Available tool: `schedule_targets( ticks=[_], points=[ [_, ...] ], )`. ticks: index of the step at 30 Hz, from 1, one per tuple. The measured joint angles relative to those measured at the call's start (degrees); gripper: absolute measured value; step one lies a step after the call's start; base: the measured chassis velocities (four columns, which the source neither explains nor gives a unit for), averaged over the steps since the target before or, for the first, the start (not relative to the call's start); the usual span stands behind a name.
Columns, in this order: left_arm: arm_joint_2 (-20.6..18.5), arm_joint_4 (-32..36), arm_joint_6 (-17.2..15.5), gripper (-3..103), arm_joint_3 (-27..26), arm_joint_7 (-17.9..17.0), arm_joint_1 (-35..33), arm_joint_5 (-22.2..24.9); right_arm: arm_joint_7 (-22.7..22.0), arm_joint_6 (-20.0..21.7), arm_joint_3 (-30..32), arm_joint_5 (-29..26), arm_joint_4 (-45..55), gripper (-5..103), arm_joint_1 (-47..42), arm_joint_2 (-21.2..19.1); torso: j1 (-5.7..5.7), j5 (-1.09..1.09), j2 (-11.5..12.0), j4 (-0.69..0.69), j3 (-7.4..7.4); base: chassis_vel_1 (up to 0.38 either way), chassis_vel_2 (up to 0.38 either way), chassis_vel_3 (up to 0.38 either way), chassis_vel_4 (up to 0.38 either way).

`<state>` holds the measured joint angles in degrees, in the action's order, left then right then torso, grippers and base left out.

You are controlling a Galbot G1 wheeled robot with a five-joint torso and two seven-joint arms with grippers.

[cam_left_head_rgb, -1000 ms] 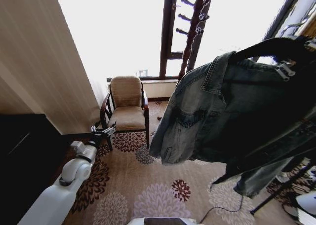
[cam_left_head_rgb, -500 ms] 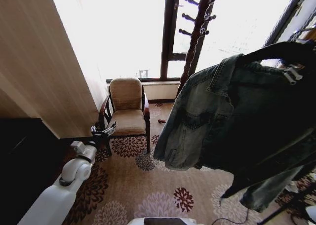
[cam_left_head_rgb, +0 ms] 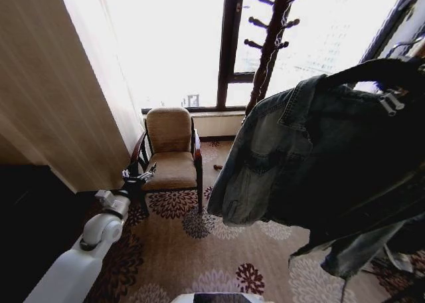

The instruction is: Pick up the clothes from the bed and hang them on the clothes hanger.

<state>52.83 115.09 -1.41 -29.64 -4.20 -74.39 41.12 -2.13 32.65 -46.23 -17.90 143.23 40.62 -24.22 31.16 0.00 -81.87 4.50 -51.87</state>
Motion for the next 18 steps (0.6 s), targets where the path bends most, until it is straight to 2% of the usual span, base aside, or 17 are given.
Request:
schedule_targets(
  ticks=[18],
  points=[
    [0.0, 0.0, 0.0, 100, 0.0, 0.0, 0.0, 0.0, -0.5, 0.2, -1.3, -0.6, 0.0, 31, 0.6, 0.4, -0.01, -0.04, 0.0, -0.02, 0.01, -0.010, 0.170, 0.005, -0.166]
  ],
)
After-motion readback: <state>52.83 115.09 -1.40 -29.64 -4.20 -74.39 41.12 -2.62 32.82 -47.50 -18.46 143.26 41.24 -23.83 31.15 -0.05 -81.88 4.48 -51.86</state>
